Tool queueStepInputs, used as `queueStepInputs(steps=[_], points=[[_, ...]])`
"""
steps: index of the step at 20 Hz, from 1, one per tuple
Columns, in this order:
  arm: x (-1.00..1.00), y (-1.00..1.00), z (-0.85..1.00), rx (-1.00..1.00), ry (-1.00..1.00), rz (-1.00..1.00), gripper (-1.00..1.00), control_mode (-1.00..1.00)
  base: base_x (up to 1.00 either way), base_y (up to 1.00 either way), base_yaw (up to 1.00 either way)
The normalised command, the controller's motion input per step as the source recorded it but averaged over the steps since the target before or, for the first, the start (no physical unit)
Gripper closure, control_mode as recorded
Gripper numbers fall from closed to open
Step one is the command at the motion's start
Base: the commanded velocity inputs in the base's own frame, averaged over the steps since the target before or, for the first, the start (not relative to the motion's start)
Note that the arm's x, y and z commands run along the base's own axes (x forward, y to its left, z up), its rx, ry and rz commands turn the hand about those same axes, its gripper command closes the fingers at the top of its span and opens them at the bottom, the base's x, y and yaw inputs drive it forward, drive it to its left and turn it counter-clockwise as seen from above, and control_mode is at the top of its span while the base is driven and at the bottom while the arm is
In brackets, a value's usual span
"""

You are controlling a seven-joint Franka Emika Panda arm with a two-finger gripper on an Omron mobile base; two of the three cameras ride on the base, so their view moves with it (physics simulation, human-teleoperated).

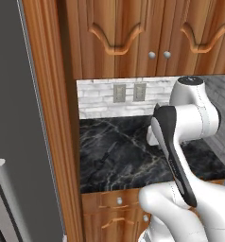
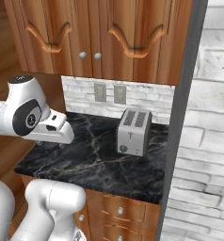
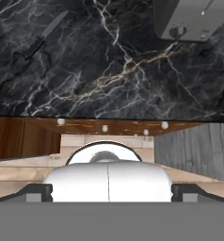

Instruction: Retrieve the butter from the fridge and place it on a plate on the dining table. Then retrieve the butter knife by the fridge and place it near the plate.

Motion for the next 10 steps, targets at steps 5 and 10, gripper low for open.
queueStepInputs(steps=[5, 10], points=[[0.0, 0.0, 0.0, 0.0, 0.0, 0.0, -1.0, 1.0, 0.22, 0.11, 0.0], [0.24, 0.11, -0.07, 0.01, -0.05, -0.02, -1.0, -1.0, 0.0, 0.0, 0.0]])
